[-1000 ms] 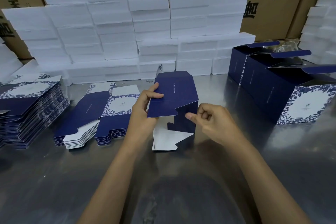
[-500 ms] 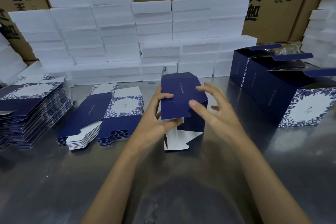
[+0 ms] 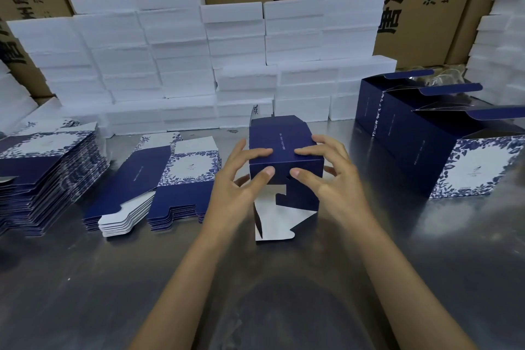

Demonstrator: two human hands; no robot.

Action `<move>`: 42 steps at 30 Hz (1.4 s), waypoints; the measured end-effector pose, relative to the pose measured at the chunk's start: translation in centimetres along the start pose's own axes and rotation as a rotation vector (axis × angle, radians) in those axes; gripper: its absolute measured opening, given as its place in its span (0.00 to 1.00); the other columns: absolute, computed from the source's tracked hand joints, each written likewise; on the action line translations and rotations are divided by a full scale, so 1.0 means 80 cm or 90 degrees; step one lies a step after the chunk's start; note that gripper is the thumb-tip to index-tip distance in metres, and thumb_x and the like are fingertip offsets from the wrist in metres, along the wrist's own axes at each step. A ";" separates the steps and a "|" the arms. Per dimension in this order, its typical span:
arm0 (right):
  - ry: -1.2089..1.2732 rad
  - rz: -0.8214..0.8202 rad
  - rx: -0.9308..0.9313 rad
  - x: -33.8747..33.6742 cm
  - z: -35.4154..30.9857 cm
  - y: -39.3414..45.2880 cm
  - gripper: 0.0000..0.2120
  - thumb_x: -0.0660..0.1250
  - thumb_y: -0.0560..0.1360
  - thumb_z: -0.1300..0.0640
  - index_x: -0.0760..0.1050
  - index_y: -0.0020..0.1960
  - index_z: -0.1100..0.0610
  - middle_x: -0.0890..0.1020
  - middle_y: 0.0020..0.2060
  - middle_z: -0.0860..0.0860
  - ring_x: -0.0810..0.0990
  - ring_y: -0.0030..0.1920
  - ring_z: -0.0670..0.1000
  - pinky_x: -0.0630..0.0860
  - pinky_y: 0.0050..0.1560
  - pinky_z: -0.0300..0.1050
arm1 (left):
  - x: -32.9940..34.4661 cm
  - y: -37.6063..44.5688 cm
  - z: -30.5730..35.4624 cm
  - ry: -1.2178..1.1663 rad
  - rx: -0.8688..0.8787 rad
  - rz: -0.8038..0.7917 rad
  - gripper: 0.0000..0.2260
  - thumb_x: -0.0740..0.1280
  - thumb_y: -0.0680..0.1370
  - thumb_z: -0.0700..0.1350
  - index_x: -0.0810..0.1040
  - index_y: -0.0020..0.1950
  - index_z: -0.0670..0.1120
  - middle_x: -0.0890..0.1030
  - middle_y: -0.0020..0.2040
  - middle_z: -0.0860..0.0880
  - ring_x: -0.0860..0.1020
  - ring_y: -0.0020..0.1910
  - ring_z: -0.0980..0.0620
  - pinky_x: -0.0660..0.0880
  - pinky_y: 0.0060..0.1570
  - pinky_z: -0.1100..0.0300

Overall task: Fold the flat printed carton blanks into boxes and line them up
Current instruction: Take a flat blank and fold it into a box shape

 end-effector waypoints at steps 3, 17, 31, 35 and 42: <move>0.034 -0.033 0.012 0.006 -0.001 -0.002 0.13 0.78 0.72 0.61 0.83 0.50 0.44 0.72 0.67 0.40 0.73 0.67 0.39 0.71 0.65 0.39 | 0.008 -0.003 0.001 -0.034 0.021 0.015 0.11 0.74 0.76 0.43 0.85 0.53 0.58 0.70 0.74 0.59 0.65 0.71 0.71 0.71 0.64 0.57; 0.074 -0.028 0.017 0.003 -0.002 -0.002 0.10 0.75 0.75 0.62 0.86 0.51 0.49 0.76 0.65 0.42 0.73 0.67 0.42 0.74 0.68 0.51 | 0.003 0.002 0.001 -0.113 -0.003 -0.010 0.11 0.74 0.75 0.40 0.87 0.50 0.56 0.77 0.65 0.64 0.67 0.72 0.65 0.70 0.71 0.52; 0.104 -0.018 0.062 -0.013 -0.002 0.001 0.08 0.71 0.78 0.60 0.85 0.56 0.52 0.75 0.70 0.41 0.74 0.65 0.33 0.77 0.52 0.31 | -0.001 0.002 0.003 -0.111 0.006 0.014 0.13 0.70 0.78 0.37 0.85 0.53 0.55 0.82 0.58 0.58 0.74 0.66 0.65 0.73 0.63 0.64; 0.226 0.078 0.192 -0.025 0.012 0.004 0.17 0.66 0.81 0.48 0.74 0.70 0.40 0.75 0.67 0.37 0.75 0.66 0.41 0.78 0.56 0.33 | -0.005 0.002 0.006 -0.059 0.011 0.091 0.15 0.65 0.82 0.40 0.80 0.63 0.59 0.82 0.57 0.64 0.78 0.58 0.68 0.72 0.59 0.73; 0.253 -0.027 0.366 -0.004 0.026 0.000 0.18 0.60 0.77 0.67 0.79 0.61 0.55 0.85 0.57 0.58 0.81 0.63 0.62 0.76 0.67 0.61 | 0.012 -0.003 -0.019 -0.342 -0.302 0.121 0.19 0.58 0.84 0.35 0.78 0.57 0.60 0.85 0.52 0.52 0.85 0.44 0.58 0.82 0.40 0.58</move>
Point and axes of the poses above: each hand's wrist, its own y-axis towards the middle knuckle, its own x-axis out of the palm, z = x × y, the point moved 2 cm from there along y, towards the middle knuckle
